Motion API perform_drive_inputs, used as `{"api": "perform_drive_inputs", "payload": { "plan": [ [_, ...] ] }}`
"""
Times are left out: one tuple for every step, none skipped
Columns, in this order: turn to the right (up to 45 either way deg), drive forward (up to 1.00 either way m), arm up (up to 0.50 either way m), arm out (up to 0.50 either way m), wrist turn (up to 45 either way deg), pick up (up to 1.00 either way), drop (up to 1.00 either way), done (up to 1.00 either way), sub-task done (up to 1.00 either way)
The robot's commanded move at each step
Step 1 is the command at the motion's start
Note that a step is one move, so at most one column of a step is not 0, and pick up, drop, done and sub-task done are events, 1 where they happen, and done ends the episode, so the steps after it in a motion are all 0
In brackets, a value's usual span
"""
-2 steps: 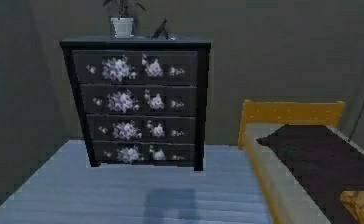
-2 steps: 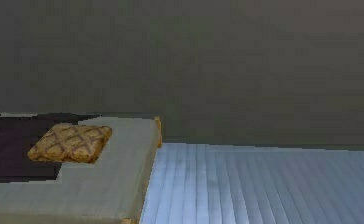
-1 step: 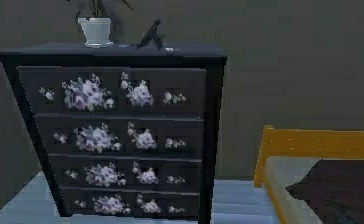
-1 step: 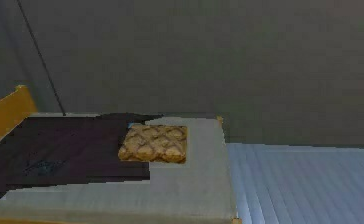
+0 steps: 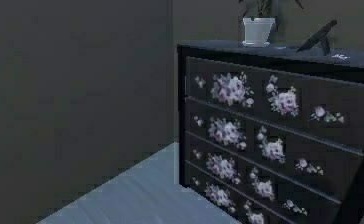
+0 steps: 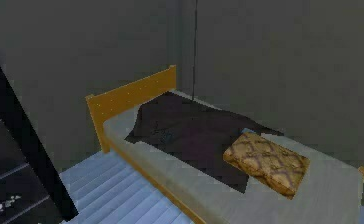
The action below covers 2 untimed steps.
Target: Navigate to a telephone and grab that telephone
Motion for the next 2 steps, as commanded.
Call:
{"api": "perform_drive_inputs", "payload": {
  "plan": [
    [-3.0,0.0,0.0,0.0,0.0,0.0,0.0,0.0,0.0],
    [45.0,0.0,0.0,0.0,0.0,0.0,0.0,0.0,0.0]
  ]
}}
